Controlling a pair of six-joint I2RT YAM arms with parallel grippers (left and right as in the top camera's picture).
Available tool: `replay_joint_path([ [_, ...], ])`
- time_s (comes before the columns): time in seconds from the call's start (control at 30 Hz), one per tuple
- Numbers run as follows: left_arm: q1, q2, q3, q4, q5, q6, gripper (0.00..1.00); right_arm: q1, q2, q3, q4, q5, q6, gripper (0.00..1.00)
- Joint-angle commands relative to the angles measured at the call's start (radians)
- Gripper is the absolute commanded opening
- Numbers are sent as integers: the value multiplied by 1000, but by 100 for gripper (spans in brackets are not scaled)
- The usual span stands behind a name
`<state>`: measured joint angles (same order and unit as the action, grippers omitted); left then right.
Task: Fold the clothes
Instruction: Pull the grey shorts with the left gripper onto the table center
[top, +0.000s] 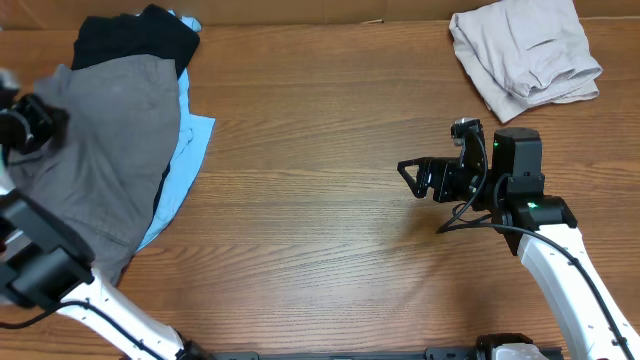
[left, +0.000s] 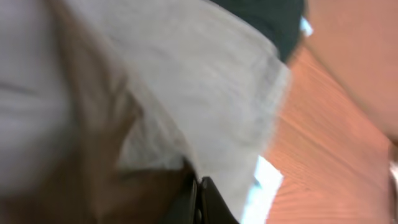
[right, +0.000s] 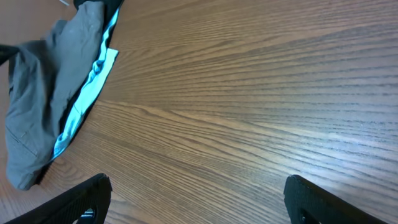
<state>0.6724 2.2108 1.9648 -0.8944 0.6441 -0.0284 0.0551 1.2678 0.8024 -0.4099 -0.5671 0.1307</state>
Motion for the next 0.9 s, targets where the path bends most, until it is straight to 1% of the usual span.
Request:
replay_joint_path([
  [0.0, -121, -36, 80, -93, 96, 60, 4, 3, -3, 65, -36, 14, -2, 93],
  [0.1, -229, -69, 99, -157, 136, 89, 4, -7, -3, 127, -114, 40, -5, 96],
  [0.3, -513, -105, 99, -194, 119, 130, 4, -57, -3, 312, -326, 69, -8, 97],
  [0.5, -792, -105, 99, -196, 77, 129, 4, -177, -3, 493, -528, 85, -9, 98],
  [0.6, -920, -105, 99, -180, 40, 129, 4, -247, -3, 536, -571, 95, -13, 99],
  [0.7, -1052, -103, 99, -154, -46, 129, 4, -311, -3, 546, -579, 95, -13, 100],
  [0.73, -1119, -98, 99, -138, -81, 129, 4, -337, -3, 546, -580, 95, -13, 100],
  [0.87, -1254, -77, 99, -93, -169, 125, 4, -387, -3, 546, -581, 95, -22, 100],
])
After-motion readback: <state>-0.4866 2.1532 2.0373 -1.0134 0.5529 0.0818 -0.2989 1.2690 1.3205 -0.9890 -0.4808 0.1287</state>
